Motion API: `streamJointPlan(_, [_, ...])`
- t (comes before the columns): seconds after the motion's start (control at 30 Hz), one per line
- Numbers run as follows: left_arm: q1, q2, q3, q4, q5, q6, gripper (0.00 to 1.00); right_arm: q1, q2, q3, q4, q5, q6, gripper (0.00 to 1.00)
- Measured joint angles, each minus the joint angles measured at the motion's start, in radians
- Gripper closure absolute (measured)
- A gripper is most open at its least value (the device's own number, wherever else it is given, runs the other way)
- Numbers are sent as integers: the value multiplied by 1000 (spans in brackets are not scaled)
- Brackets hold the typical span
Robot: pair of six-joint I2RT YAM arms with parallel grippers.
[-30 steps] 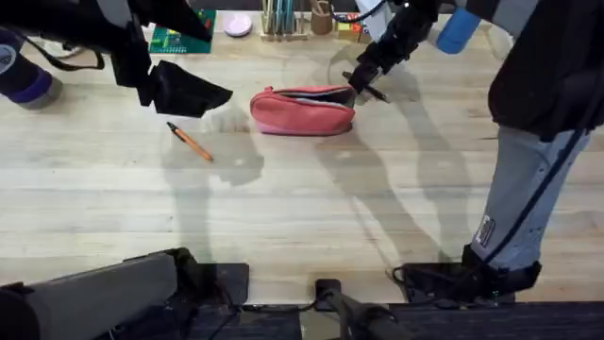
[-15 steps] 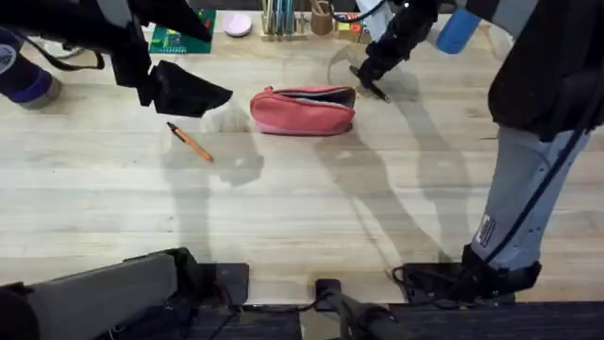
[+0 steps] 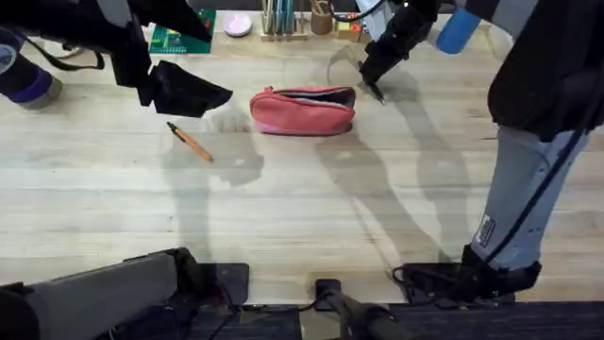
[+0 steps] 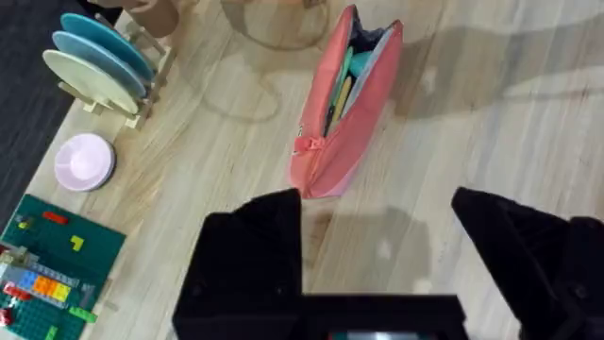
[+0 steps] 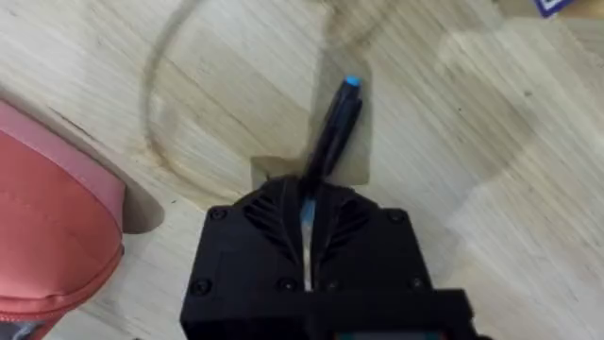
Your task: Unzip the bag, pick up the pens from the table one at a time and place them inside, then zip the bag closed.
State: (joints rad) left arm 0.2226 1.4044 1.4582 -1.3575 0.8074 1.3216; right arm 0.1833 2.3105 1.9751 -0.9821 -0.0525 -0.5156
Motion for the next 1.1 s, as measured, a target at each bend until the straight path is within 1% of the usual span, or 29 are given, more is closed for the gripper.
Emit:
streamJointPlan(0.6, [0, 0, 0, 0, 0, 0, 7, 4, -14, 0, -8, -4, 0, 971])
streamJointPlan(0.73, [0, 0, 0, 0, 0, 0, 7, 7, -58, 0, -10, -5, 0, 970])
streamJointPlan(1.1, [0, 0, 0, 0, 0, 0, 7, 8, -242, 0, -30, -8, 0, 970])
